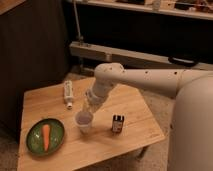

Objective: Knock the eraser over

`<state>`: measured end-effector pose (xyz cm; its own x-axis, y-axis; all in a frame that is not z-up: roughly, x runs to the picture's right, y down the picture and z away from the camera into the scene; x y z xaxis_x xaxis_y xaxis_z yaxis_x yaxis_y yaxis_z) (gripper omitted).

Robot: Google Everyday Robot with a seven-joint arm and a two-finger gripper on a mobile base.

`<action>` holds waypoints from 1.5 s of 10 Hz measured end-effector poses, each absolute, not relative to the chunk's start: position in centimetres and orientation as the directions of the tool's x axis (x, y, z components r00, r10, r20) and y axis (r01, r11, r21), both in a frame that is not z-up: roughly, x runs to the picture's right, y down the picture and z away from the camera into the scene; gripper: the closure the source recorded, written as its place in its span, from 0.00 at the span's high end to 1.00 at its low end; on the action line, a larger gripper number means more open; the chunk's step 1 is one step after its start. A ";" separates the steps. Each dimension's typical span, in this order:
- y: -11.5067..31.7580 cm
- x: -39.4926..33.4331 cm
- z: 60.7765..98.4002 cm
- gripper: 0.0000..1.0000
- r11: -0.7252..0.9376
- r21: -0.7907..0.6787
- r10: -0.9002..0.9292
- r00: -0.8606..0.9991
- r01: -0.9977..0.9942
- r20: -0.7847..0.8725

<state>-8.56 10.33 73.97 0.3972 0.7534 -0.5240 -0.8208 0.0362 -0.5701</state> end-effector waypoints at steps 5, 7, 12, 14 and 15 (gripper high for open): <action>10.3 -8.6 74.0 0.42 0.036 -0.570 0.753 0.397 -0.821 -0.524; 10.3 -8.6 74.0 0.42 0.036 -0.570 0.753 0.397 -0.821 -0.524; 10.3 -8.6 74.0 0.42 0.036 -0.570 0.753 0.397 -0.821 -0.524; 9.8 -8.6 73.6 0.42 0.048 -0.570 0.761 0.399 -0.821 -0.511; 8.9 -8.4 73.0 0.42 0.058 -0.570 0.777 0.396 -0.820 -0.490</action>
<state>-8.39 8.90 73.04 0.3956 0.7766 -0.4902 -0.8199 0.0582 -0.5696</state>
